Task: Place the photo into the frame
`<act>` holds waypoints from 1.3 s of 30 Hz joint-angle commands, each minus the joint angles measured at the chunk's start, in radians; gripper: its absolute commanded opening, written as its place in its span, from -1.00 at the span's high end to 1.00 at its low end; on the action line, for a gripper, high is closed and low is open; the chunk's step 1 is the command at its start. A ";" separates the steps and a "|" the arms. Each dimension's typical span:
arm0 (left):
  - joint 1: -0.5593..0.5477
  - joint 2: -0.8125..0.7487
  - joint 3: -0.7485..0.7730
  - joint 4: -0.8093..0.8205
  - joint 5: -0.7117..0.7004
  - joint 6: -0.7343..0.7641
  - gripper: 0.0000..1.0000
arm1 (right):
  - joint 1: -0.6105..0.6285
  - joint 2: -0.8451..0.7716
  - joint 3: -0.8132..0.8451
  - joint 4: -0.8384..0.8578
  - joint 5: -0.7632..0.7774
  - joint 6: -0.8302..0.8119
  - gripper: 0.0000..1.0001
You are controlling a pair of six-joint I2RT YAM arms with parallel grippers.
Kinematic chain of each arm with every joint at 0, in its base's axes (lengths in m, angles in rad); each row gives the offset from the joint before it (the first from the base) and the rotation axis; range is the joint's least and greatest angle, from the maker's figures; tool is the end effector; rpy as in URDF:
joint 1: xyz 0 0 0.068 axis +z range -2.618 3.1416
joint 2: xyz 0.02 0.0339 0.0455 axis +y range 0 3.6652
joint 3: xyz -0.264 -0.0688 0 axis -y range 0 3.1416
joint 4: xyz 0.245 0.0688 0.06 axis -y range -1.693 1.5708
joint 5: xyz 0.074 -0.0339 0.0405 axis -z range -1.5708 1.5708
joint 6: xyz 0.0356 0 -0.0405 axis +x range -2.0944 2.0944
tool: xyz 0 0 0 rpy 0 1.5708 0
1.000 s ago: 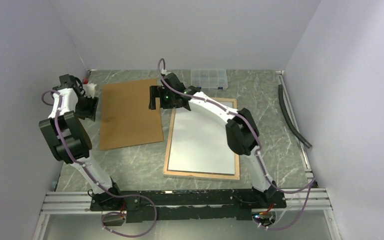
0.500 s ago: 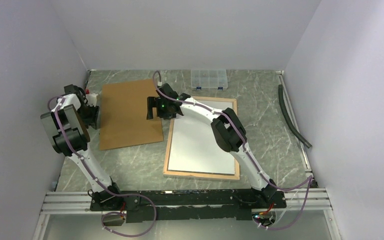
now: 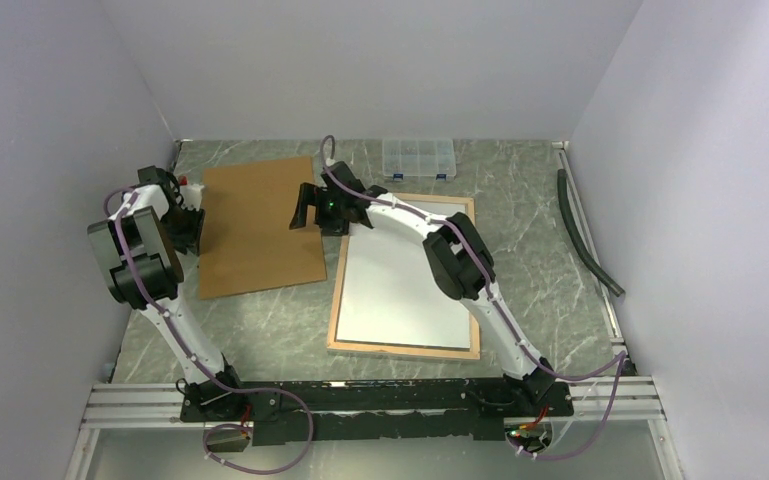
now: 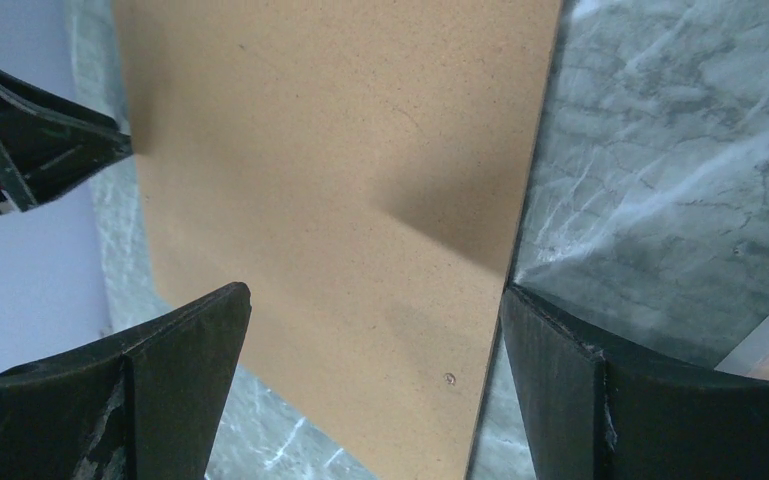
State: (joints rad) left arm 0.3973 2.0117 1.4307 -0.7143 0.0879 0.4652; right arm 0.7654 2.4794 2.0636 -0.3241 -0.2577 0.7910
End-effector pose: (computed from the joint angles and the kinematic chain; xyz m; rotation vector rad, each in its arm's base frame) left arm 0.3702 0.1520 0.1626 0.1143 2.8522 0.0514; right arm 0.3951 0.3922 0.1586 -0.1123 2.5346 1.0181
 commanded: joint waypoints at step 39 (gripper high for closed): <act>-0.130 -0.037 -0.129 -0.059 0.249 0.019 0.22 | 0.055 -0.413 -0.590 0.840 -0.381 0.438 -0.39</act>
State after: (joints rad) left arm 0.2810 1.9575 1.3502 -0.6788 0.2291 0.4942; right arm 0.8135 2.0754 1.3987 0.4957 -0.6384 1.2510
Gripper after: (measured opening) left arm 0.389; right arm 0.724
